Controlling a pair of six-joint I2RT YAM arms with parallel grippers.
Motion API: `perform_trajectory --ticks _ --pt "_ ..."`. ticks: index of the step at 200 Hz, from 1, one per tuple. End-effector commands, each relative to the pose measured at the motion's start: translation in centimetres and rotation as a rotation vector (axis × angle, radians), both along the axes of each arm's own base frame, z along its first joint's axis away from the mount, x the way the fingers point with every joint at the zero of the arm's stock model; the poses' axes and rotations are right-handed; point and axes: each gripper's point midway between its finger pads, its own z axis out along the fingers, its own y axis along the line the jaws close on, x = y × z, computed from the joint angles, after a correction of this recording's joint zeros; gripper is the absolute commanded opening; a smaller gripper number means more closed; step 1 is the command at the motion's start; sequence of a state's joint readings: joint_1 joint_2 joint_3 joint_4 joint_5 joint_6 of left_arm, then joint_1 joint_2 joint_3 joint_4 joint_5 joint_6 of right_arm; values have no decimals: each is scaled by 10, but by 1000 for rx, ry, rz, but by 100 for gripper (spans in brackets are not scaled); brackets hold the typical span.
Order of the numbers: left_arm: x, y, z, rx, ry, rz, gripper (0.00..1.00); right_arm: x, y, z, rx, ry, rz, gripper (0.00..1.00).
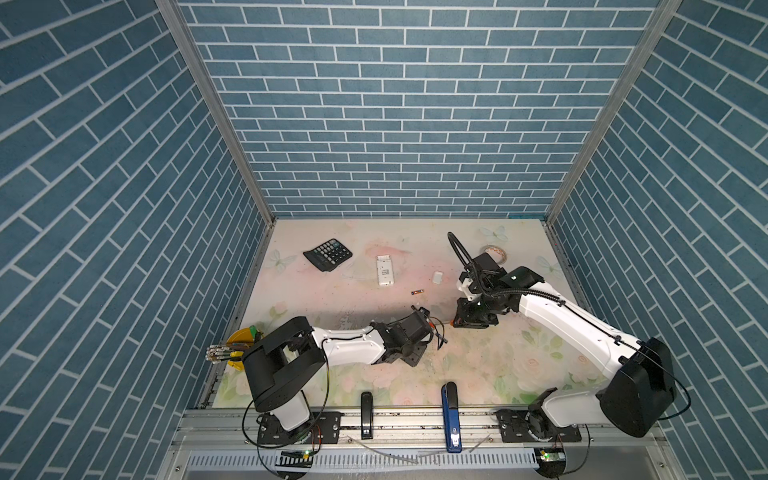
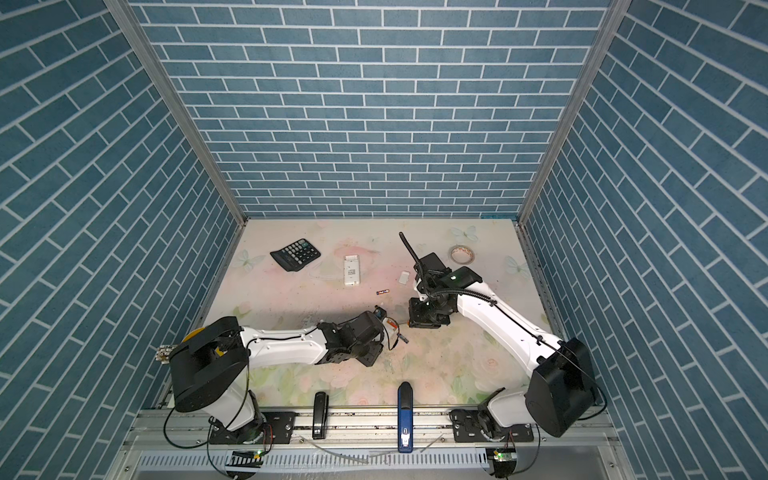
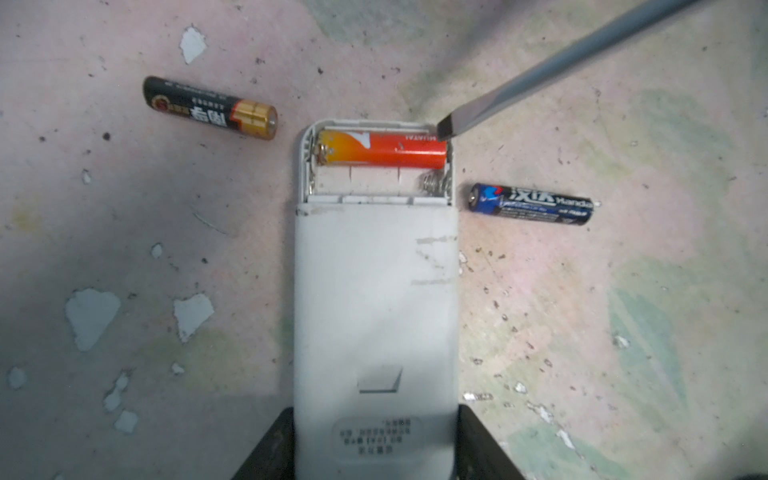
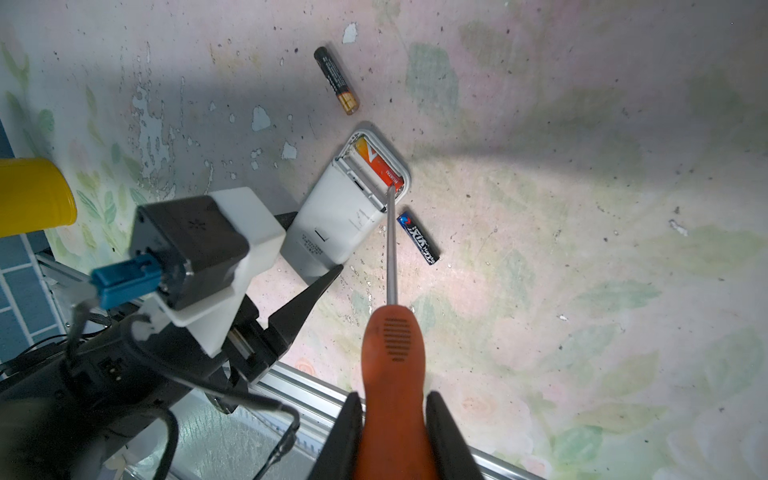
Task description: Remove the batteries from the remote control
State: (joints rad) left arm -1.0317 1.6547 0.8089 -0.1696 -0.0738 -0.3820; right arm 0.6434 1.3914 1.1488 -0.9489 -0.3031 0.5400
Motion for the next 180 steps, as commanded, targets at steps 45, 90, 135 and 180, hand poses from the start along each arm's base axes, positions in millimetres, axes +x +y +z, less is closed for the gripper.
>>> perform_trajectory --ticks 45,90,135,180 --pt "-42 75 -57 290 198 22 28 -8 -5 -14 -19 23 35 0" --pt "-42 75 -57 288 197 21 28 -11 -5 -17 -23 34 36 0" --pt "-42 74 -58 287 197 21 28 -15 -11 -15 -36 42 35 0" --pt "-41 72 -57 286 195 16 28 -18 -14 -14 -44 42 30 0"
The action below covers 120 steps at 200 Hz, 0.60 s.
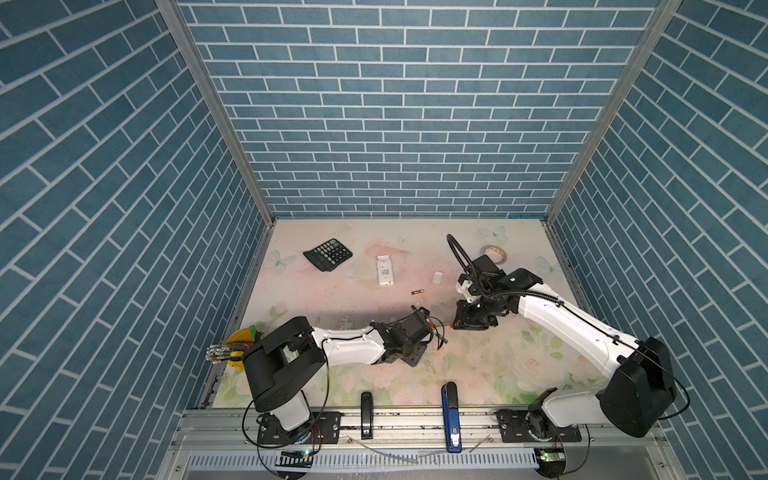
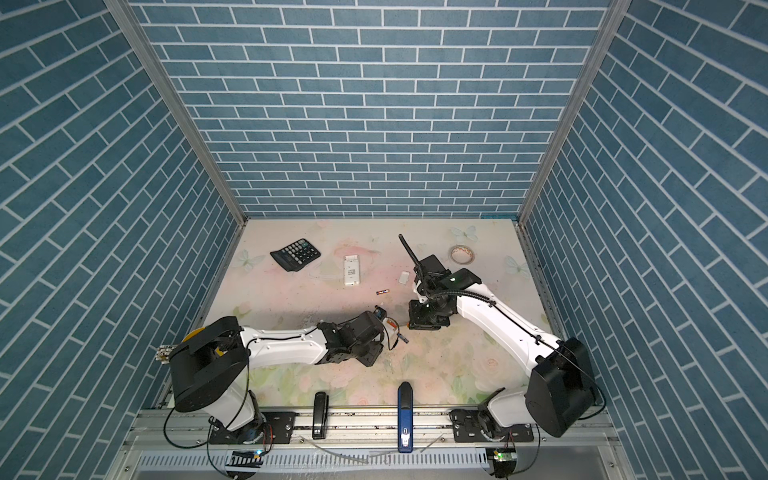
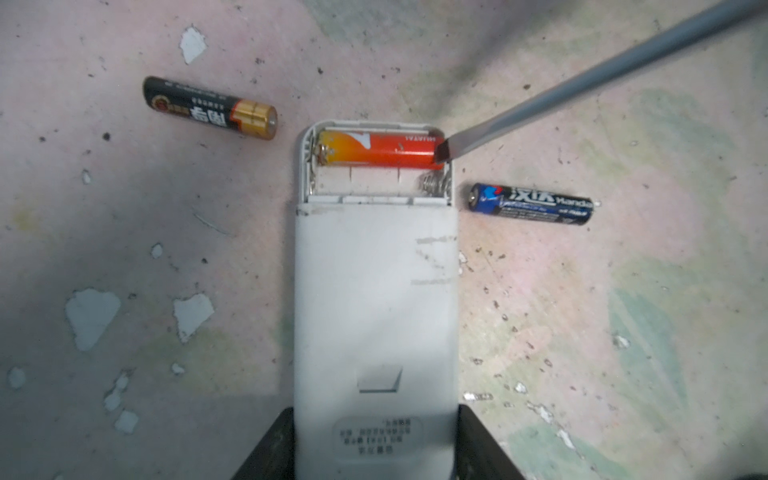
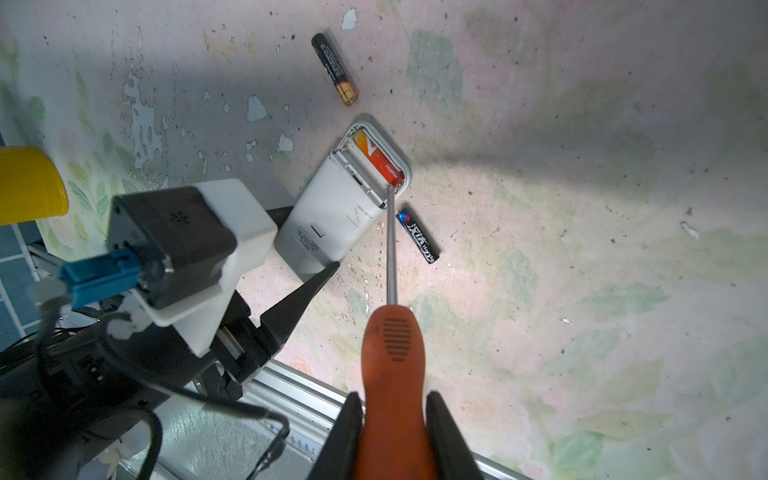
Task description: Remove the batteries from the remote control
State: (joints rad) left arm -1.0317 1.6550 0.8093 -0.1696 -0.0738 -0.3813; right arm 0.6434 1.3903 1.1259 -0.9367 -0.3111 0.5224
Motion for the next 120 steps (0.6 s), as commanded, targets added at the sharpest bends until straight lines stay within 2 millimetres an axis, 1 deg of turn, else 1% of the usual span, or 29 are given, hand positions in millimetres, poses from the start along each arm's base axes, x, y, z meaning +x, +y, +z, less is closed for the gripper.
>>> perform_trajectory --ticks 1,45,120 --pt "-41 72 -57 286 195 16 28 -15 -14 -8 -44 36 12 0" --pt "-41 73 -57 285 195 18 28 -17 -18 -8 -53 38 8 0" --pt "-41 74 -57 285 195 23 28 -9 -15 -10 -41 19 -16 0"
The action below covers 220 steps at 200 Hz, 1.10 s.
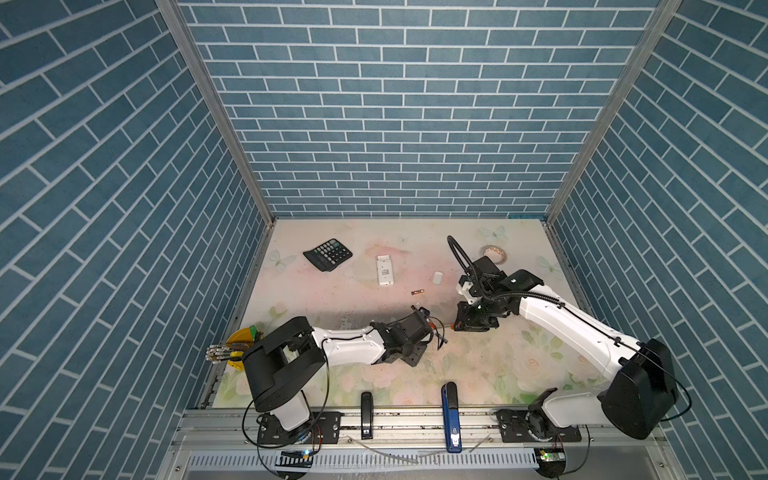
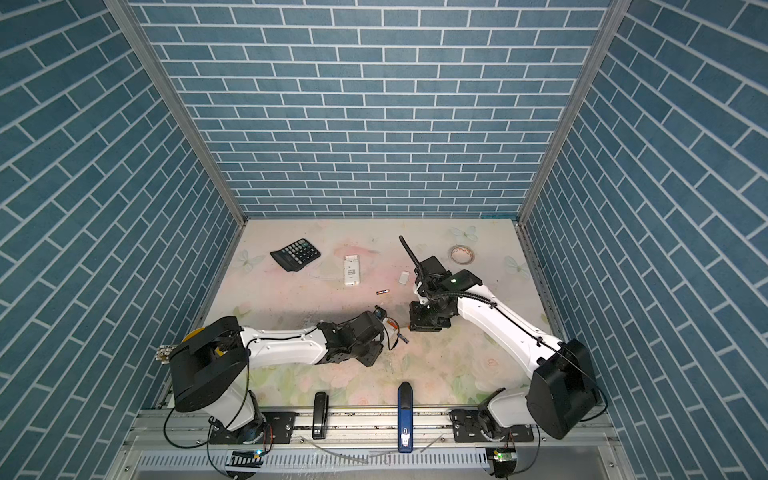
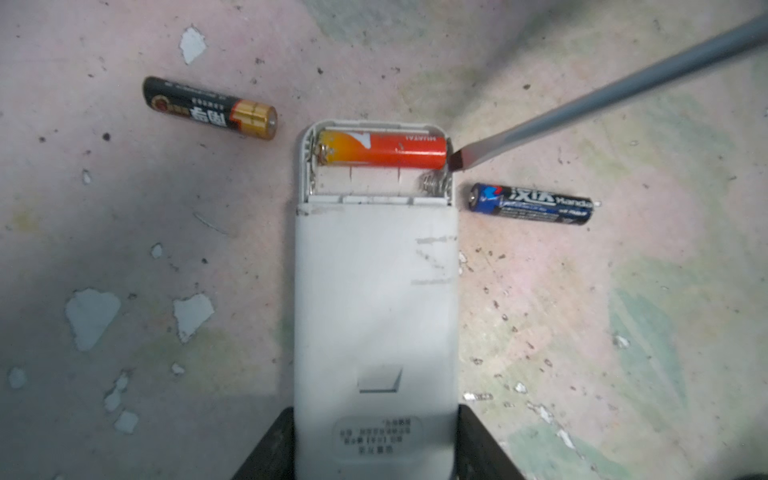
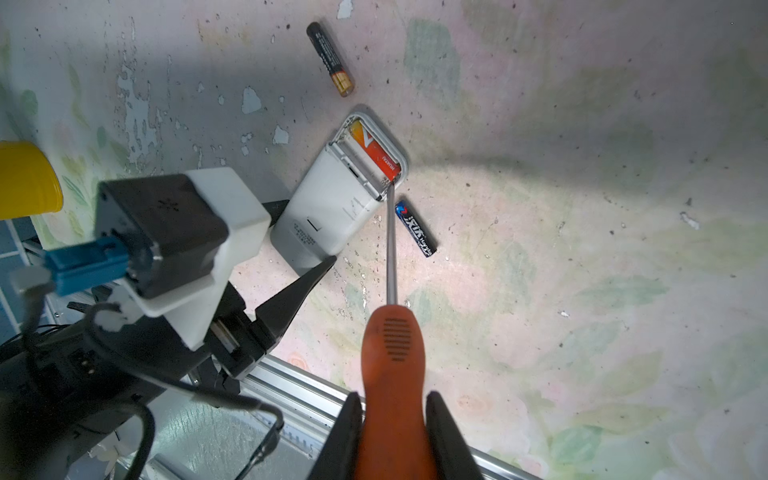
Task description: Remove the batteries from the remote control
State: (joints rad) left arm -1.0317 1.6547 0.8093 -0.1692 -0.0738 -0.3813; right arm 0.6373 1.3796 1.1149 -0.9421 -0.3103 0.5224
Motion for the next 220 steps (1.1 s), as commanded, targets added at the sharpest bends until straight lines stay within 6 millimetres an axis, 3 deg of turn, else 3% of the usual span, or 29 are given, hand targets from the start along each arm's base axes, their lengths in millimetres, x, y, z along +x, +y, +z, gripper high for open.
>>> perform_trajectory --ticks 1,100,177,220 --pt "-41 74 -57 286 194 23 28 -7 -11 -8 -36 14 -9 0" --pt "-43 76 -57 285 192 15 28 5 -11 -15 -76 -6 -13 0" --pt "-42 65 -59 280 199 -48 28 14 2 -17 -48 -19 8 0" --pt "-41 59 -58 272 193 -73 28 21 22 -8 61 -69 40 0"
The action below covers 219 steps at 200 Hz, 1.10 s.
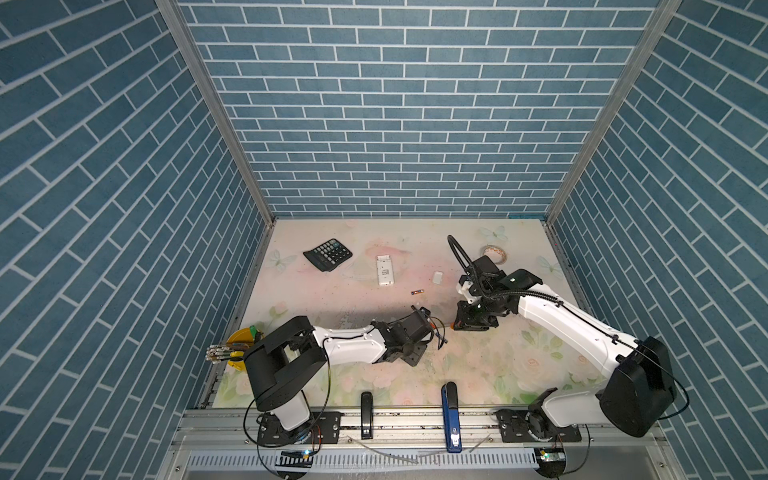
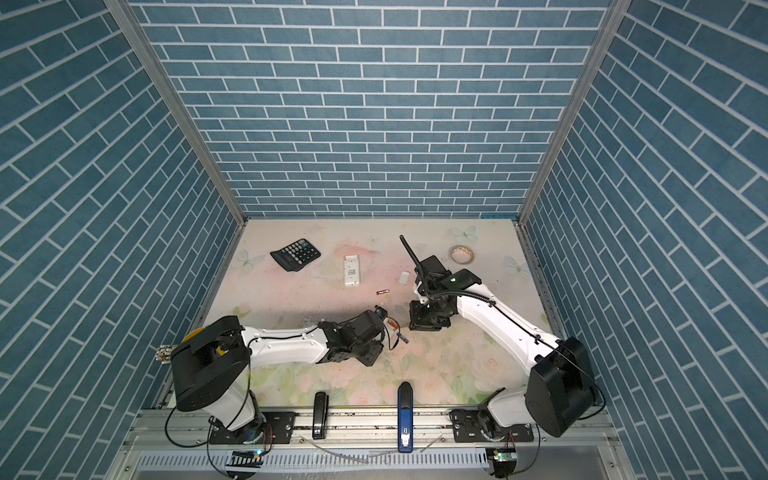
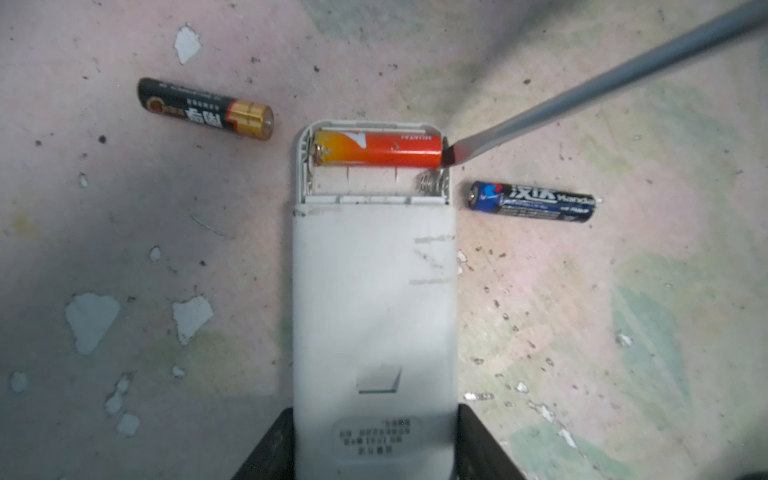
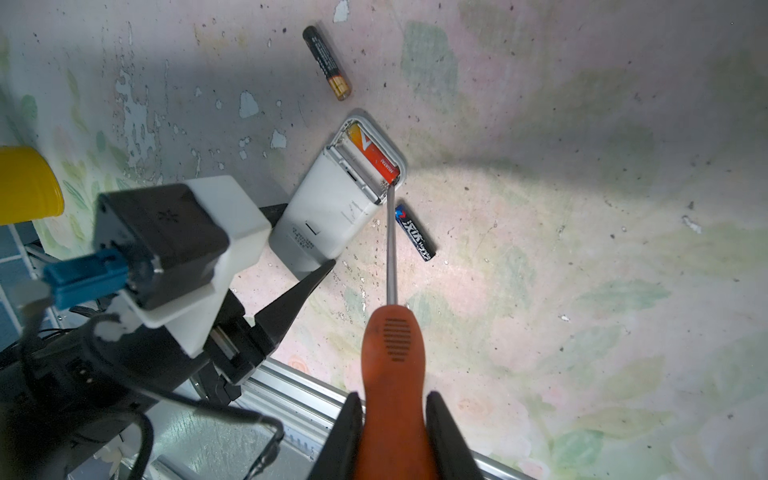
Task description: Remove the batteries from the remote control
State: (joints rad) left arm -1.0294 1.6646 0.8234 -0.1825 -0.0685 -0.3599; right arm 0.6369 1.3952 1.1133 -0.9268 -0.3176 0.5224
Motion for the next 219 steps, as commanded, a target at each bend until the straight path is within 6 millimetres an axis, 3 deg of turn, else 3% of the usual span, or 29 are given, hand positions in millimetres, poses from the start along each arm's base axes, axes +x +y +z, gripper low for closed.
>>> perform_trajectory --ticks 1,68,135,219 --pt "-42 61 -58 262 190 -55 28 19 19 -5 59 -76 40 0" --pt "-43 56 -62 276 198 -89 27 26 43 2 166 -230 161 0" --pt "-45 53 -64 279 203 -105 26 23 49 7 220 -334 192 0" --pt "-46 48 -65 276 204 -122 25 21 64 38 306 -420 250 0"
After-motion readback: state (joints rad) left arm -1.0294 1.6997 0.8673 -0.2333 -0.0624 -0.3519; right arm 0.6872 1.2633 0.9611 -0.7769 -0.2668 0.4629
